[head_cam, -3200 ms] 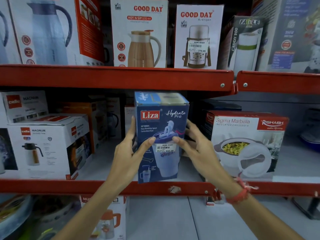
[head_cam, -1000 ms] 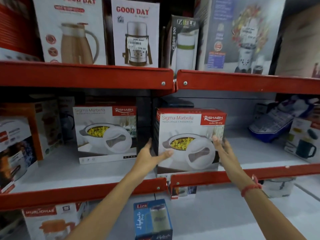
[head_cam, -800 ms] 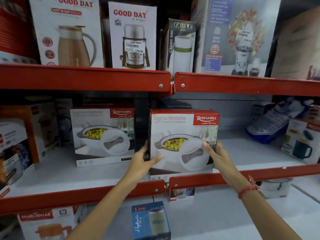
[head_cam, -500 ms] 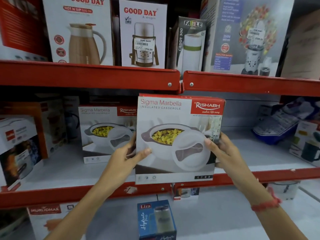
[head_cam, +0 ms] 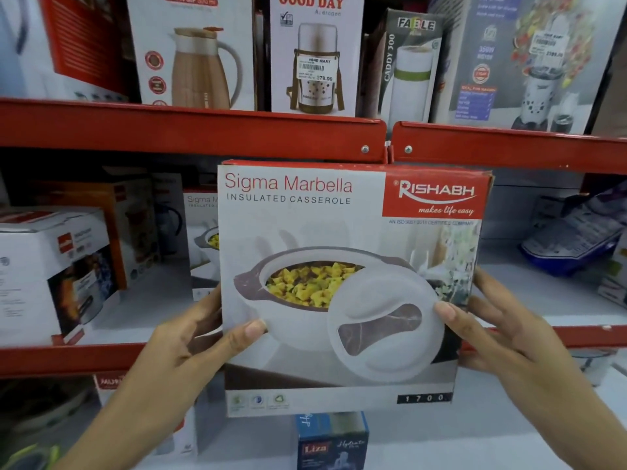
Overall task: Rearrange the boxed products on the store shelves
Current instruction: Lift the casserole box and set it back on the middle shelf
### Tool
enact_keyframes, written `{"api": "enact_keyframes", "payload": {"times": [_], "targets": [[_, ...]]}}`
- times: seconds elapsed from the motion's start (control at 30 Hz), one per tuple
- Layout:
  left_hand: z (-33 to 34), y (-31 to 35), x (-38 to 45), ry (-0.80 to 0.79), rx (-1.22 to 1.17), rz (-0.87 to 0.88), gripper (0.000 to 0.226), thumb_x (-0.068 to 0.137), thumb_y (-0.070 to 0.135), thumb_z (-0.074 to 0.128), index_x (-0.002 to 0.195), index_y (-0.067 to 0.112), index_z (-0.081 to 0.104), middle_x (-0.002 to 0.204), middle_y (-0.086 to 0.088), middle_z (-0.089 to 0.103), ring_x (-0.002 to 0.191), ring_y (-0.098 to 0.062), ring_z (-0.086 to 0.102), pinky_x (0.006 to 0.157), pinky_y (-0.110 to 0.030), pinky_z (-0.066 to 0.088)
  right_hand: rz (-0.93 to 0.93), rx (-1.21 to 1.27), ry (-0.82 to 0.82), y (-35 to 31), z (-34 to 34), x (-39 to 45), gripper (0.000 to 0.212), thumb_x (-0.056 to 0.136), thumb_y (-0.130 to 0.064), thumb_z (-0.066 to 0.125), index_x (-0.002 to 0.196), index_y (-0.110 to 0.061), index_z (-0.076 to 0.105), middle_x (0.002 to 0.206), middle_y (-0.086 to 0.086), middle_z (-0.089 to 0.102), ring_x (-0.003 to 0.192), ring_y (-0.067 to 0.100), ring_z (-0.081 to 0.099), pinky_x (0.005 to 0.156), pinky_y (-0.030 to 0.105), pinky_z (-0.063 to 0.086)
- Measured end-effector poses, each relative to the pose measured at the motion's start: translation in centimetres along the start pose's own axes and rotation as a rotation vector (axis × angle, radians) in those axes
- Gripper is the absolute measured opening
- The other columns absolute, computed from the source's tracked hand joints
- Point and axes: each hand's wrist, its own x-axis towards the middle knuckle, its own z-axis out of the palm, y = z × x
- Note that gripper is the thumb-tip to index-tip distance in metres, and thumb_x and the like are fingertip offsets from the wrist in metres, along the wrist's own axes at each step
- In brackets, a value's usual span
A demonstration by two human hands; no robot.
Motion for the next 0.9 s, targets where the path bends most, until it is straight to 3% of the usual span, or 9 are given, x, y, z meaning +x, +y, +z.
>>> {"api": "enact_keyframes", "payload": {"times": [0.13,0.2,0.3,0.4,0.53,0.63,0.73,0.8,0.9], "targets": [[-0.6,-0.2,0.1,0.015,-0.001,0.017,0.046,0.066,0.03,0.065,0.11,0.043,0.06,0.098,0.029,0.073,0.089,0.007,0.069,0.064,-0.004,0.052,0.011,0.011,-0.009,0.2,0.5,0.2,0.061,0.075,-0.035,0.065,0.133,-0.045,0.051,0.119,-0.015,0.072,0.099,0.011,0.073,0.082,0.047,0.061],[-1.1,-0.7,0.6,0.012,0.007,0.034,0.05,0.068,0.033,0.065,0.116,0.043,0.058,0.102,0.03,0.072,0.093,0.007,0.069,0.069,-0.006,0.053,0.002,0.014,-0.012,0.4,1.2,0.9,0.057,0.077,-0.033,0.064,0.131,-0.045,0.053,0.117,-0.016,0.073,0.096,0.01,0.074,0.082,0.045,0.062],[-1.9,-1.9,2.3,0.013,0.031,0.088,0.05,0.073,0.033,0.063,0.122,0.04,0.055,0.103,0.036,0.069,0.096,0.011,0.066,0.074,-0.004,0.052,-0.038,0.012,-0.017,1.4,3.1,2.7,0.053,0.077,-0.036,0.063,0.127,-0.049,0.052,0.115,-0.022,0.072,0.107,0.004,0.068,0.088,0.032,0.06],[-3.1,-3.5,4.6,0.052,0.051,0.142,0.051,0.079,0.03,0.06,0.129,0.035,0.051,0.109,0.033,0.068,0.103,0.008,0.064,0.086,-0.009,0.051,-0.059,0.028,-0.02,2.8,5.9,5.3,0.057,0.078,-0.039,0.063,0.131,-0.049,0.046,0.118,-0.021,0.069,0.111,0.001,0.064,0.09,0.03,0.058],[-5.6,-6.3,7.2,0.128,0.059,0.203,0.059,0.082,0.031,0.058,0.14,0.029,0.044,0.122,0.027,0.064,0.113,0.003,0.061,0.09,-0.01,0.049,-0.089,0.072,-0.044,4.3,10.1,8.6,0.066,0.08,-0.034,0.063,0.142,-0.03,0.042,0.127,-0.017,0.065,0.112,-0.004,0.062,0.095,0.028,0.056],[-7.6,-8.0,8.7,0.14,0.05,0.195,0.061,0.084,0.035,0.06,0.141,0.029,0.041,0.128,0.023,0.062,0.119,0.0,0.058,0.098,-0.018,0.048,-0.098,0.069,-0.055,5.4,12.8,10.4,0.072,0.079,-0.037,0.064,0.145,-0.027,0.039,0.131,-0.011,0.064,0.119,0.002,0.061,0.102,0.036,0.052],[-9.5,-9.7,9.6,0.125,0.059,0.17,0.062,0.084,0.044,0.062,0.141,0.032,0.041,0.133,0.015,0.061,0.123,-0.005,0.056,0.105,-0.034,0.046,-0.074,0.083,-0.071,6.7,15.1,11.2,0.071,0.077,-0.044,0.065,0.142,-0.038,0.039,0.131,-0.008,0.065,0.122,0.011,0.06,0.103,0.049,0.05],[-10.4,-10.6,10.0,0.117,0.062,0.152,0.065,0.08,0.048,0.062,0.14,0.034,0.042,0.135,0.012,0.059,0.125,-0.007,0.055,0.106,-0.039,0.044,-0.063,0.088,-0.082,7.5,16.2,11.5,0.067,0.077,-0.046,0.066,0.139,-0.046,0.04,0.131,-0.011,0.065,0.124,0.01,0.059,0.104,0.051,0.049],[-11.0,-12.0,10.4,0.094,0.062,0.134,0.068,0.074,0.05,0.062,0.138,0.032,0.046,0.134,0.015,0.06,0.125,-0.006,0.054,0.106,-0.037,0.045,-0.061,0.076,-0.067,8.6,17.3,11.7,0.07,0.078,-0.045,0.065,0.143,-0.039,0.039,0.134,-0.014,0.062,0.126,0.007,0.056,0.106,0.048,0.047]]}}
